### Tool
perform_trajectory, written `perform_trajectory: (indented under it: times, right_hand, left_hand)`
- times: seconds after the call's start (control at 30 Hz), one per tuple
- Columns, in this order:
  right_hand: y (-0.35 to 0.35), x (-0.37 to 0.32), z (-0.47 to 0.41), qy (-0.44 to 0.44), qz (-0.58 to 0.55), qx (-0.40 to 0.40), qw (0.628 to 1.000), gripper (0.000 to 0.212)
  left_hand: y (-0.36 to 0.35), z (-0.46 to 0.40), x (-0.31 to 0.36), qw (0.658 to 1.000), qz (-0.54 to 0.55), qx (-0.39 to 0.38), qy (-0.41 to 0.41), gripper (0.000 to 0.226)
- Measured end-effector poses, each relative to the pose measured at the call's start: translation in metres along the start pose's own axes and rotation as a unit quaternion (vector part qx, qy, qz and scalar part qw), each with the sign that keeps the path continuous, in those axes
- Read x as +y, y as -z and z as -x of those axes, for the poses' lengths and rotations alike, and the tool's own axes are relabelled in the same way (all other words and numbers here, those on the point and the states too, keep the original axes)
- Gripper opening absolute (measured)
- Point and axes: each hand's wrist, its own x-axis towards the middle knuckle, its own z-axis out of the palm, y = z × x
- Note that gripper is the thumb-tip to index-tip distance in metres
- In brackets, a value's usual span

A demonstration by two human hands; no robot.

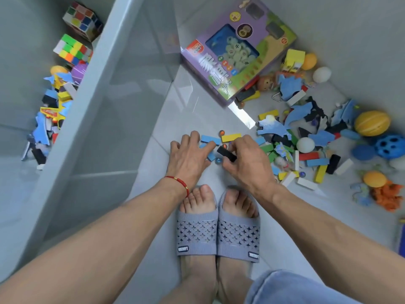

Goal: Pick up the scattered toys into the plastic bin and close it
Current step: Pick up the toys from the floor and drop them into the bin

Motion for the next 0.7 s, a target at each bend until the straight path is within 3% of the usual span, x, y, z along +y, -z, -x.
perform_trajectory:
  times: [0.07, 0.2, 0.33, 0.4, 0.5, 0.57, 0.63, 0.7]
  right_hand:
    - [0.01, -0.003, 0.005, -0.106, -0.174, 0.015, 0.979, 0.018]
    - [0.028, 0.006, 0.014, -0.29, -0.462, 0.016, 0.838, 0.014]
    - [0.043, 0.023, 0.012, -0.315, -0.63, 0.018, 0.709, 0.026]
    - [0.051, 0.027, 0.009, -0.303, -0.668, -0.006, 0.68, 0.034]
    - [0.054, 0.019, 0.0, -0.278, -0.649, -0.064, 0.706, 0.027]
    - [0.044, 0.005, -0.006, -0.248, -0.528, -0.086, 0.808, 0.009]
    - [0.027, -0.01, -0.009, -0.159, -0.325, -0.077, 0.929, 0.011]
    - [0.009, -0.025, -0.009, -0.045, -0.179, -0.09, 0.979, 0.01]
  left_hand:
    - [0.0, -0.001, -0.003, 1.0, -0.002, 0.0, -0.001, 0.027]
    - [-0.006, 0.005, -0.017, 0.999, 0.03, 0.017, 0.008, 0.022]
    - [-0.011, 0.014, -0.032, 0.999, 0.031, 0.039, 0.017, 0.018]
    - [-0.011, 0.021, -0.036, 0.998, 0.026, 0.042, 0.04, 0.016]
    - [-0.013, 0.029, -0.038, 0.993, 0.071, 0.033, 0.086, 0.018]
    - [-0.014, 0.031, -0.039, 0.989, 0.1, 0.034, 0.103, 0.018]
    - [-0.015, 0.032, -0.041, 0.988, 0.11, 0.042, 0.101, 0.016]
    - [-0.015, 0.035, -0.045, 0.987, 0.125, 0.052, 0.09, 0.015]
